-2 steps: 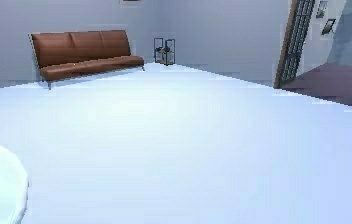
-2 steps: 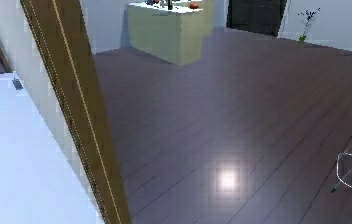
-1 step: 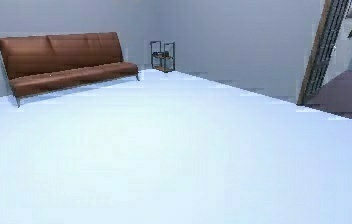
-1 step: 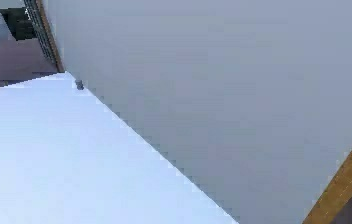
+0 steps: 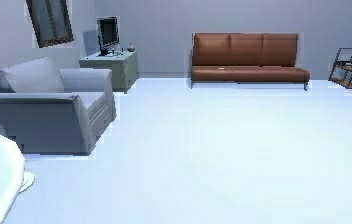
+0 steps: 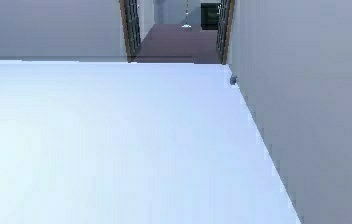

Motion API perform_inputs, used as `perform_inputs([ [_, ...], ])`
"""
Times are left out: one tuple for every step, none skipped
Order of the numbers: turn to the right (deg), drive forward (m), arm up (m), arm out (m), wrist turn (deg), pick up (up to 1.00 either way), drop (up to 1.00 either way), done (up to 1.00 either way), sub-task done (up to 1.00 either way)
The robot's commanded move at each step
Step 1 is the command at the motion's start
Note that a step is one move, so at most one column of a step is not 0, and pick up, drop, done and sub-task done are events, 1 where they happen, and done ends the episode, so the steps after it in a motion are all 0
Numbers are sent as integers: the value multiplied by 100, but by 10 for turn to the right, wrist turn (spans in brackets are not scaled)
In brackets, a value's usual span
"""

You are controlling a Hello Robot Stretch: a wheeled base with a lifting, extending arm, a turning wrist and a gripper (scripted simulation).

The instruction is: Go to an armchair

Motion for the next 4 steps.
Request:
perform_inputs([
  [-60, 0, 0, 0, 0, 0, 0, 0, 0],
  [0, 75, 0, 0, 0, 0, 0, 0, 0],
  [-180, 0, 0, 0, 0, 0, 0, 0, 0],
  [0, 70, 0, 0, 0, 0, 0, 0, 0],
])
